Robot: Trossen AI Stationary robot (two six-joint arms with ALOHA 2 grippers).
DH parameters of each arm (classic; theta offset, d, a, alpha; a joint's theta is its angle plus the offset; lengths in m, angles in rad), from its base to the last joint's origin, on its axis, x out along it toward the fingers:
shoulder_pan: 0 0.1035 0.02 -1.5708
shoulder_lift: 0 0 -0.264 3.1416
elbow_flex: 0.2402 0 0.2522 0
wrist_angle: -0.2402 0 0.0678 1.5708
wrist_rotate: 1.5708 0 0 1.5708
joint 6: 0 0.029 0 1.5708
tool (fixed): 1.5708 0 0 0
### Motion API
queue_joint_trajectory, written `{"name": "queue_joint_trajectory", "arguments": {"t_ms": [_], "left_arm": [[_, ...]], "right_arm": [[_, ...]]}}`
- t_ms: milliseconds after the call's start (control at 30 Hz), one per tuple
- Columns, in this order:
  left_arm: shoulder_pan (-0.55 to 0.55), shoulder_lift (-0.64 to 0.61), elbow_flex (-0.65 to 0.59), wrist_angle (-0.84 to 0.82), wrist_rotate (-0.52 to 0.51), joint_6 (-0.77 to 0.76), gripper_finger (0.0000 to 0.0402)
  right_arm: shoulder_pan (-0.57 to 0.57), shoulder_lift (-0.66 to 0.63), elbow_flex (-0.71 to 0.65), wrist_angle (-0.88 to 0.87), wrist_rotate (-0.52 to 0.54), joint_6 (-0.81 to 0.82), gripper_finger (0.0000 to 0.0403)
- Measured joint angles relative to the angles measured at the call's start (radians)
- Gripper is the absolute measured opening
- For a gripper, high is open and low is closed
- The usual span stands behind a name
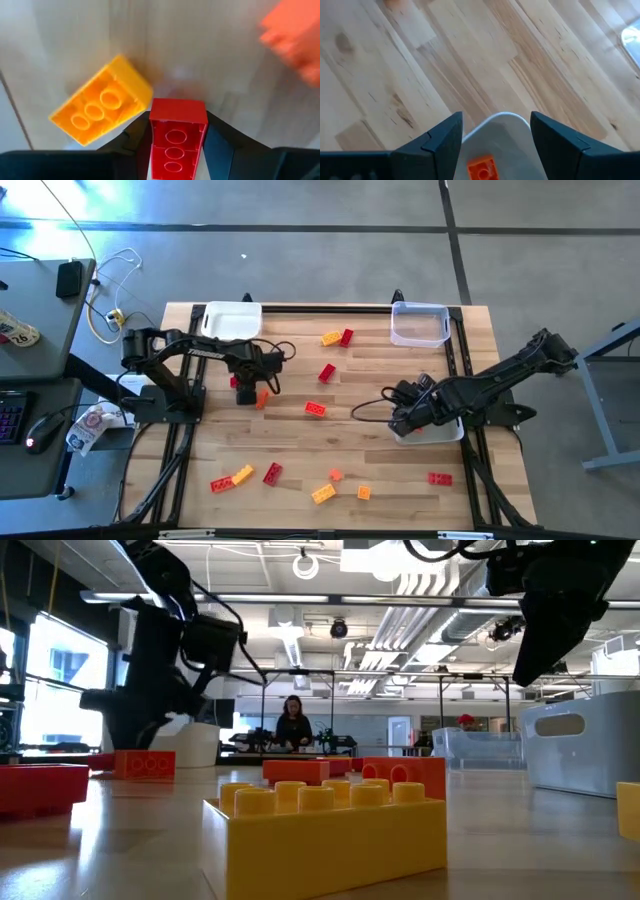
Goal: Sort & place blocks by color
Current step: Put the red game piece into the white bin
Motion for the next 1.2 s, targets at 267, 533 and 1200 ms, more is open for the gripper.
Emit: {"name": "queue_joint_trajectory", "arguments": {"t_ms": [267,533,1200], "left_arm": [[0.001,-0.093,0.043,-0.015,0.006,0.012,0.0116],[0.004,-0.177,0.078,-0.032,0.021,0.035,0.0116],[0.048,-0.289,0.23,0.015,-0.137,0.047,0.0116]], "right_arm": [[0.0,0.0,0.0,0.03,0.001,0.0,0.022],[0.0,0.0,0.0,0.036,-0.001,0.075,0.022],[-0.14,0.0,0.0,0.321,0.15,-0.339,0.022]]}}
